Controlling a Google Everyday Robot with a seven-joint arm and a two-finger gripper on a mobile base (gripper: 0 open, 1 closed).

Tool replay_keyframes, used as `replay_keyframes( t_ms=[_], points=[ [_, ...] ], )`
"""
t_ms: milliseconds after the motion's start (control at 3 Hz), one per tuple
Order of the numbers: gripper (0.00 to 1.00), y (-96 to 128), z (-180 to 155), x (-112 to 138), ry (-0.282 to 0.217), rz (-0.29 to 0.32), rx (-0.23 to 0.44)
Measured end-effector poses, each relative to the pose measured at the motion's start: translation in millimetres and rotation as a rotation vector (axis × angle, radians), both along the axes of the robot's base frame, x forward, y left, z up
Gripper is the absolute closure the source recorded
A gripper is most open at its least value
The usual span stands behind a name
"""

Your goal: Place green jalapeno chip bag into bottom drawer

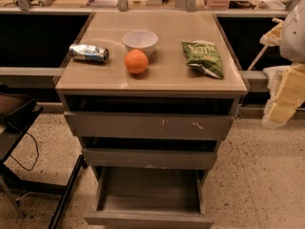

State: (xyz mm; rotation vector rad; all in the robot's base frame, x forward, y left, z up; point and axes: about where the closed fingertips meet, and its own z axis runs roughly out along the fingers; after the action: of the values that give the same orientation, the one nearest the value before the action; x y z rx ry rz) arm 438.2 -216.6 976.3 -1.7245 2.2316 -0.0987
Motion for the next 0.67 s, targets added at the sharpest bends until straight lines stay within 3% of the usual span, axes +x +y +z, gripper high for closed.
replay_keyframes(
  t_ms=[667],
  points=[
    [0.0, 1.2, 6.2, 14.1, -0.021, 0.007, -0.004]
  ],
)
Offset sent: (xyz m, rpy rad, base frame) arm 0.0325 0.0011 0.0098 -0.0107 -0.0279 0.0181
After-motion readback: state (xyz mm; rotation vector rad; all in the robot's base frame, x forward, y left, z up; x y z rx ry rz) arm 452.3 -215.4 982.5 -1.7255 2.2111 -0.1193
